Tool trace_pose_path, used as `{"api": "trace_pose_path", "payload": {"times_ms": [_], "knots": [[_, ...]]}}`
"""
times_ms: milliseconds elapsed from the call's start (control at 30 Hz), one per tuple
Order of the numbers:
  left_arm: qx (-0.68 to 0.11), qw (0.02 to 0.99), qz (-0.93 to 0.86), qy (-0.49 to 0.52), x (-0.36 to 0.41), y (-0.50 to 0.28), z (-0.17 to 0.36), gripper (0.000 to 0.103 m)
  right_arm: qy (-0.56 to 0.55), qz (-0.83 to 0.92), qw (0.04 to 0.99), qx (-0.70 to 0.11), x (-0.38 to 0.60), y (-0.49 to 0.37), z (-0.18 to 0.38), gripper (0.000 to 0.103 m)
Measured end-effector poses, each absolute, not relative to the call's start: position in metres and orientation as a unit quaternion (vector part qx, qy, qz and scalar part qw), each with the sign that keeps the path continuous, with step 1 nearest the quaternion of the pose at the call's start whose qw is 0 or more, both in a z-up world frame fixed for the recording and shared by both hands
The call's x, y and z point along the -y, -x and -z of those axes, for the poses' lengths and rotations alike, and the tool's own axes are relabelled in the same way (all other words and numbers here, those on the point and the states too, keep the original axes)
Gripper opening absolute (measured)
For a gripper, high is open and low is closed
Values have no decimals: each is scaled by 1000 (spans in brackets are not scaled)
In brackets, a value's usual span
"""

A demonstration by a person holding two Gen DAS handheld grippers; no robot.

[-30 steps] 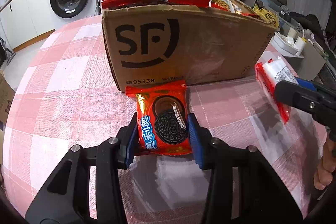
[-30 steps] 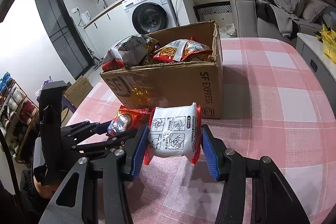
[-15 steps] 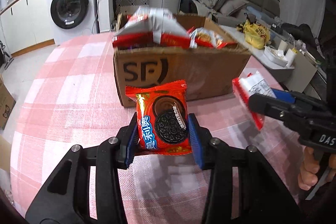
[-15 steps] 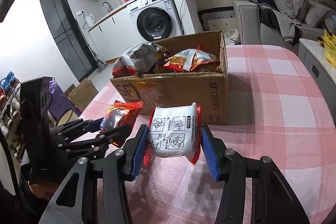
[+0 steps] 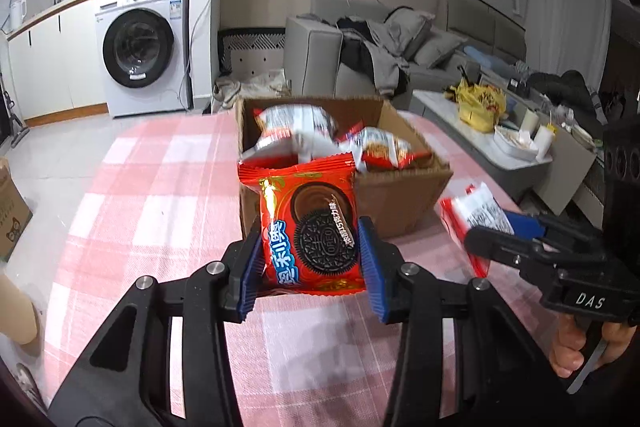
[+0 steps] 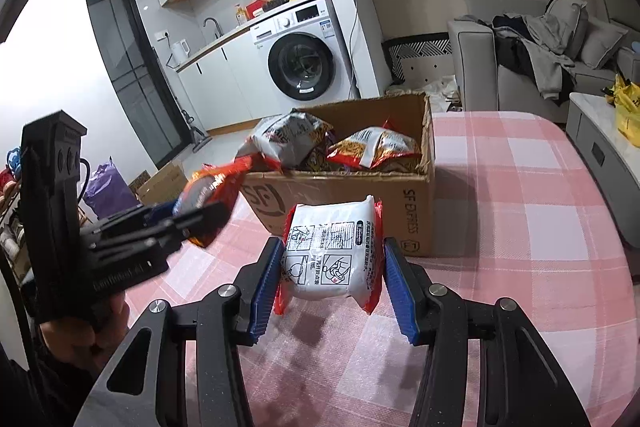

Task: Organize snacks
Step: 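Lift both packets and lower them into the box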

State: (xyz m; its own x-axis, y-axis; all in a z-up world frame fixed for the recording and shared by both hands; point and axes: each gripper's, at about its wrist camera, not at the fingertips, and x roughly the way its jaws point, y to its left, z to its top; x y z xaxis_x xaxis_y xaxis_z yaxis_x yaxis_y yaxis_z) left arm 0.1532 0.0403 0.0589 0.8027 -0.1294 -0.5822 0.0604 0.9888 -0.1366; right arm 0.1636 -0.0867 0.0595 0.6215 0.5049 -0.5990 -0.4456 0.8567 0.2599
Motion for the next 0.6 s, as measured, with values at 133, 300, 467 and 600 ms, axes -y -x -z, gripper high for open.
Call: {"api": "trace_pose_path", "payload": {"times_ms": [133,300,467,600], "knots": [[-300,951,49,58,-55,-155,-74,40,-51,-261,902,-340,89,-162,-66,51],[-291,954,46,53,-69,-159,-85,40,-58,-260,904,-335,87,-165,-73,51],[-284,957,43,53,-75,-170,-95,40,-59,-258,907,-328,85,-175,-83,51],[-287,956,46,51,-78,-179,-97,40,-54,-256,910,-322,80,-181,-90,51]]}}
